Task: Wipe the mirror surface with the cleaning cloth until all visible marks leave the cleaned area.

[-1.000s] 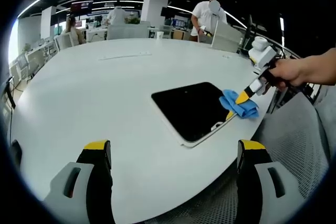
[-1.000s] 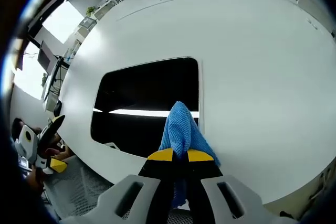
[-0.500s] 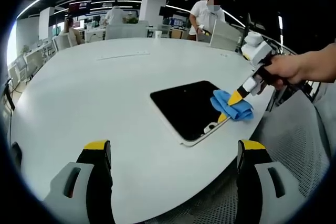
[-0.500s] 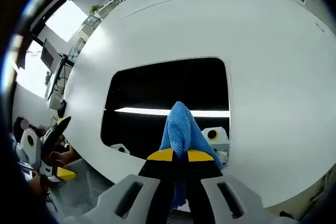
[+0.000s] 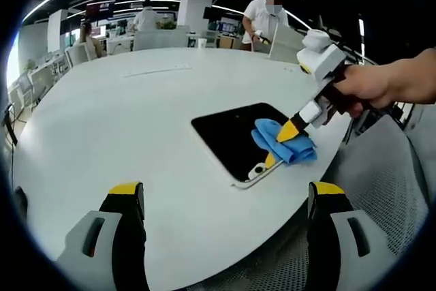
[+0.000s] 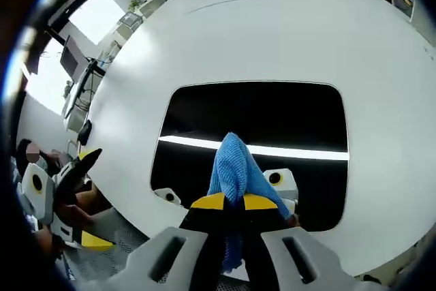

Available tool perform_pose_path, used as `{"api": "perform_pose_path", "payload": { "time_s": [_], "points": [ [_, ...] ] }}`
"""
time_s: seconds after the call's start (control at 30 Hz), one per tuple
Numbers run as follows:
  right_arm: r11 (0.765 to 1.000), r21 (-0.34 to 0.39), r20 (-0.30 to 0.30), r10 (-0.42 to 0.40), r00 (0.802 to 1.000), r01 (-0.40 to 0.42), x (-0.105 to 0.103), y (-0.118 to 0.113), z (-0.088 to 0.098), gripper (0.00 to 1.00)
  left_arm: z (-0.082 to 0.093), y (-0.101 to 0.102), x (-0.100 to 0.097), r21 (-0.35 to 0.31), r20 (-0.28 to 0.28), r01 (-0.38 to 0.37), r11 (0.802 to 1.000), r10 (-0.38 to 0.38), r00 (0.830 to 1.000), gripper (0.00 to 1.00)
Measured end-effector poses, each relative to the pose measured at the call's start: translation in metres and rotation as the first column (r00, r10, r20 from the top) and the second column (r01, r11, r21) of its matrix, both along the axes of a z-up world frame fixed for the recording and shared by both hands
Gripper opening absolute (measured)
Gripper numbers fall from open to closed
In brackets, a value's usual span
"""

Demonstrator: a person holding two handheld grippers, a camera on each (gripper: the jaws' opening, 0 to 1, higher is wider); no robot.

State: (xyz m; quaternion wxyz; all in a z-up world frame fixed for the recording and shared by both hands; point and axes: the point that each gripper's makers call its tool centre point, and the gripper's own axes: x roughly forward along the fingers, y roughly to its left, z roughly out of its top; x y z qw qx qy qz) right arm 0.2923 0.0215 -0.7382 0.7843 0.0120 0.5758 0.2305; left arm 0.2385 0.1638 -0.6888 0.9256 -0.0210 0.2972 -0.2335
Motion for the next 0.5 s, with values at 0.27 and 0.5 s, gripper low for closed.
{"api": "perform_pose_path", "payload": {
  "time_s": [0.27,0.5],
  "points": [
    [1.0,-0.007,-0.01,0.007,1.0,-0.007,0.002,0.018,-0.001,0.02,0.001,0.001,0.0,0.003,0.006,0.0,1.0,0.0,1.0,0.99],
    [0.999,-0.003,-0.028,0.034,0.999,-0.034,-0.003,0.036,0.0,0.02,0.0,0.002,0.002,0.004,0.007,-0.009,1.0,0.009,1.0,0.99]
  ]
}}
